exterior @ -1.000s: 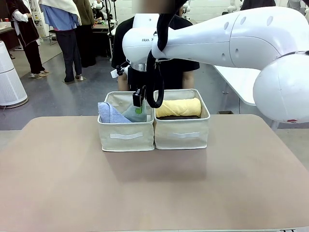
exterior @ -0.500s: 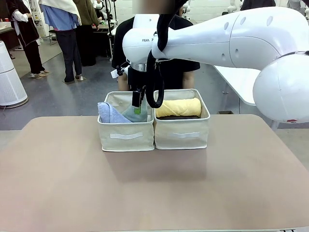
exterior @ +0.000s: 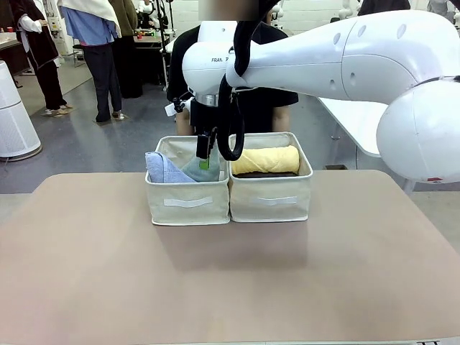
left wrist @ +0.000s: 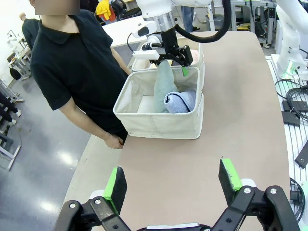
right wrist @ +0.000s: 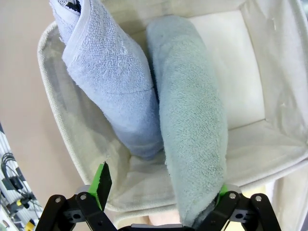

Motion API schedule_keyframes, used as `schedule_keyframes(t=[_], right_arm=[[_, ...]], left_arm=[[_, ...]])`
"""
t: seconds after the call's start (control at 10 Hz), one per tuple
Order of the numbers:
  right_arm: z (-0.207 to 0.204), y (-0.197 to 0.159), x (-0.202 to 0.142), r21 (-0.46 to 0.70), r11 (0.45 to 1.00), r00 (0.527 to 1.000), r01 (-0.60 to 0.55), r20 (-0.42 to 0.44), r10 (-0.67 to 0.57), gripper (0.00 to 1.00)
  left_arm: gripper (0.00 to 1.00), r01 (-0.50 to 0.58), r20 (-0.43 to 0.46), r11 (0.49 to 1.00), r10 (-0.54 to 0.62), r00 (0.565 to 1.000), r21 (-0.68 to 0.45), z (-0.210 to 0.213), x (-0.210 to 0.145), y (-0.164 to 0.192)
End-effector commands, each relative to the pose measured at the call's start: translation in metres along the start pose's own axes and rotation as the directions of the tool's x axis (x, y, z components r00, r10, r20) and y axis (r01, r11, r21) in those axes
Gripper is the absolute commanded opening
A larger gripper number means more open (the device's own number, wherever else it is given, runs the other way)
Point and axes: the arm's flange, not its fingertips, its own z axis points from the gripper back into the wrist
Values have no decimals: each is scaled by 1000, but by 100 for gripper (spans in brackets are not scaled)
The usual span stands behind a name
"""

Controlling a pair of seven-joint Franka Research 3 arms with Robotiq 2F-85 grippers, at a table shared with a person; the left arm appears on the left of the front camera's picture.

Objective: Sort the towels based on their folding style.
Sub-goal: Pick up another triangle-folded towel from the table and place it in the left Fabric basket.

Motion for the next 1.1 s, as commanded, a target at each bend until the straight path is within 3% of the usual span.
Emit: schedule_keyframes(t=[0.0,1.0], right_arm=[[6,-5,3,9,1000,1000,-8,9,8,100],[36,2,-5,-47,999,999,11,35,-10,100]], left_arm=[[100,4,11,1000,-4,1000,-2,1,1,-1],[100,4,11,1000,-4,1000,-2,1,1,-1]])
